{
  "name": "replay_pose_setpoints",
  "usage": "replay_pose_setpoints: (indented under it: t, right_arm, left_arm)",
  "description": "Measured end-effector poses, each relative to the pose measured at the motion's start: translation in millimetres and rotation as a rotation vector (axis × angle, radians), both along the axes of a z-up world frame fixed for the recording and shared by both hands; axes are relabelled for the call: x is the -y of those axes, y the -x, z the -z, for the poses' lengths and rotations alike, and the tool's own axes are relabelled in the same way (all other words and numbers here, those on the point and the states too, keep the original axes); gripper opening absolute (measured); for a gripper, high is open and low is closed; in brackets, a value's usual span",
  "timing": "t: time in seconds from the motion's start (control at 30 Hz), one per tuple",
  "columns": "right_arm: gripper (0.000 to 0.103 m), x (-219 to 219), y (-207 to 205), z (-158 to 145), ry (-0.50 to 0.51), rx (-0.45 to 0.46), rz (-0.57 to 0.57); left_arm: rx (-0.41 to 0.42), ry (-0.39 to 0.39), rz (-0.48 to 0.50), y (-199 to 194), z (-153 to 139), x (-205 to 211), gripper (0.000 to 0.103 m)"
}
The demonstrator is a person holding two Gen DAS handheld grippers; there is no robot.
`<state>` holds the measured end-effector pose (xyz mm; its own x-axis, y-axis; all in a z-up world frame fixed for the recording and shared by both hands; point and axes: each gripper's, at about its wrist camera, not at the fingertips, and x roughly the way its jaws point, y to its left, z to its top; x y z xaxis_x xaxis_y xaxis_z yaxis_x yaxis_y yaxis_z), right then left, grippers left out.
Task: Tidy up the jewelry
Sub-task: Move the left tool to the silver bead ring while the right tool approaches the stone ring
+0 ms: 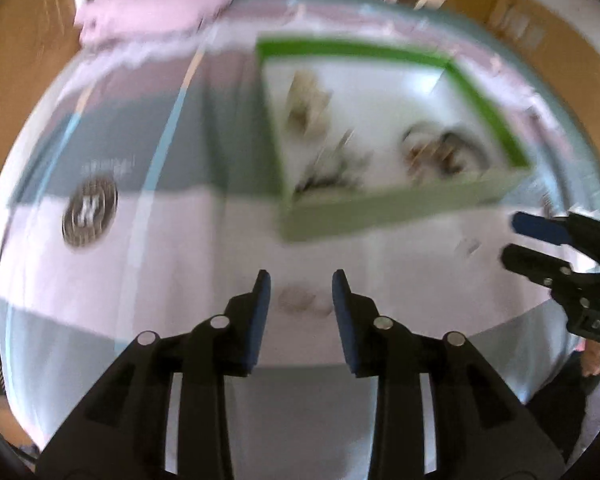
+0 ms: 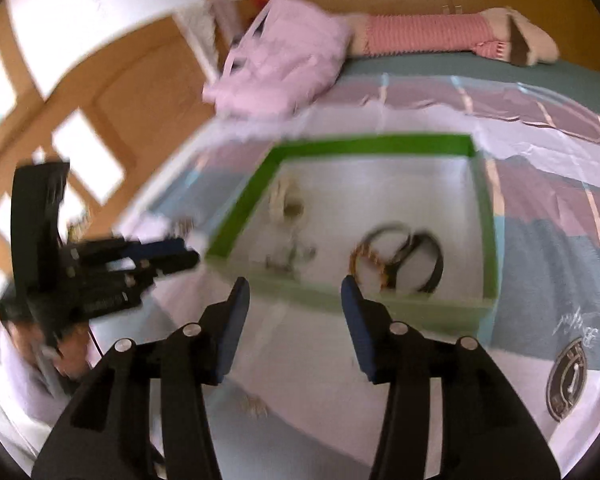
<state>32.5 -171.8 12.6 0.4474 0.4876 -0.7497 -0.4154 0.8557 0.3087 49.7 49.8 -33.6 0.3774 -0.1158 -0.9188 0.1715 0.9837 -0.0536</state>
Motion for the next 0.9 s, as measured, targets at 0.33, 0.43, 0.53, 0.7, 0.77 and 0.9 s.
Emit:
replay_pose_setpoints:
  t: [0.33, 0.43, 0.53, 0.7, 0.77, 0.9]
  right_arm:
    - [0.053, -24.0, 18.7, 52.8, 0.132, -0.132, -0.122]
    - [0.059, -39.6, 27.3, 50.2, 0.104, -0.127, -0.215]
    - [0.06, -58.0, 37.7, 59.1, 0.116, -0.147, -0.281]
    - [0.053, -72.3, 41.1, 80.4, 0.24, -0.175, -0.294]
    - [0.05, -66.3, 37.5, 80.7, 0.26, -0.169, -0.259]
    - [0.04, -49.9, 26.4, 79.4, 0.321, -0.145, -0.161]
  left_arm:
    - [-0.075, -0.071, 0.036, -4.8, 37.7, 17.0, 0.026]
    - [-0.093, 0.013, 0.08, -1.1, 37.1, 21.4, 0.016]
    - [-0.095, 0.04, 0.151, 5.8, 37.4, 35.6, 0.016]
    - [-0.066, -0.001, 0.137, 6.0, 31.9, 32.6, 0.018]
    - [-0.068, -0.025, 0.084, 2.7, 33.4, 21.2, 0.018]
    - [-0.085, -0.009, 0.023, -3.0, 31.9, 0.5, 0.018]
